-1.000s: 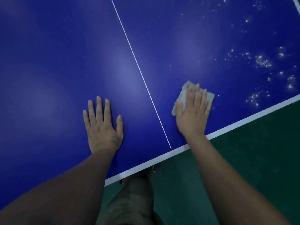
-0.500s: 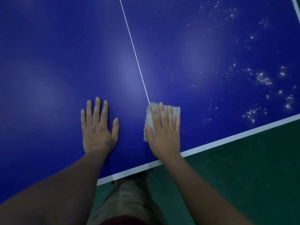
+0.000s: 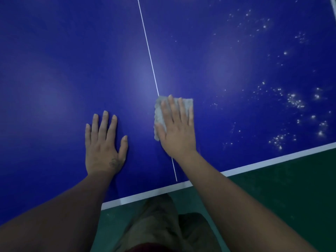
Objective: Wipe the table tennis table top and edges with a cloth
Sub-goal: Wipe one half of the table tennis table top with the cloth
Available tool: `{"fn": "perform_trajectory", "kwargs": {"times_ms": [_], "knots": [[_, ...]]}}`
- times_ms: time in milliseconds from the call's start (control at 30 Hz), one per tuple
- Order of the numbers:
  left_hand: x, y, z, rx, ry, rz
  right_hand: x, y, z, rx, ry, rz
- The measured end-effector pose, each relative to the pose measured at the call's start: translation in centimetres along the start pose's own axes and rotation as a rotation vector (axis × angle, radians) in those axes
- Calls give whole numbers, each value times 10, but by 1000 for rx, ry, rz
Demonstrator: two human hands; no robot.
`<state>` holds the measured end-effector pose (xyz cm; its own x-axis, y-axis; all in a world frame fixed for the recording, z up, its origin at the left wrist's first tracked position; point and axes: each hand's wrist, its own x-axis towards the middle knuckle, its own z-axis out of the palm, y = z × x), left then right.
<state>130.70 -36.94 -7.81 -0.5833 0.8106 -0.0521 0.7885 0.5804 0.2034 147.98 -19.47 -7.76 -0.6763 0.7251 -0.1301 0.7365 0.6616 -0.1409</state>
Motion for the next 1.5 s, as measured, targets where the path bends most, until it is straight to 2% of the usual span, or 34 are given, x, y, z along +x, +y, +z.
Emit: {"fn": "perform_trajectory", "kwargs": {"times_ms": [67,133,200,267,367,433,567,633,733,800,900,967,1033,1100,1167,1300,1400,1500], "knots": [[1,0,0,-6,-1,1,-12,19,-2,-15,-30,-135],[1,-1,0,-12,12,5,0,51,-6,-44,-35,-162],[0,-2,1,-19,29,11,25,85,-14,-46,-31,-49],[-1,-1,0,-27,43,18,50,109,-23,-1,-32,151],[0,0,-1,-21,39,13,59,99,-25,43,-17,334],[0,0,-2,-11,28,12,40,68,-19,22,-14,291],[-1,2,-3,0,23,13,-51,14,-6,2,-77,-36],[-2,3,-3,4,28,14,-96,14,-3,0,-116,-183],[-3,5,-2,19,32,11,-118,58,-3,-27,-142,-309],[-5,7,-1,29,36,7,-106,101,-9,-54,-142,-267],[-9,14,0,31,41,-45,-72,154,-21,-64,-132,-37],[-14,30,2,5,38,-124,-59,162,-25,-35,-118,112],[-20,58,4,-39,36,-155,-57,144,-23,-14,-102,186],[-28,93,9,-102,47,-135,-68,116,-18,-14,-98,150],[-36,128,16,-152,49,-119,-89,94,-12,-12,-108,21],[-43,184,33,-147,18,-139,-124,108,-8,4,-130,-176],[-44,203,44,-50,-4,-168,-126,160,-14,-39,-134,-166],[-44,207,49,6,-22,-184,-116,217,-25,-58,-147,-16]]}}
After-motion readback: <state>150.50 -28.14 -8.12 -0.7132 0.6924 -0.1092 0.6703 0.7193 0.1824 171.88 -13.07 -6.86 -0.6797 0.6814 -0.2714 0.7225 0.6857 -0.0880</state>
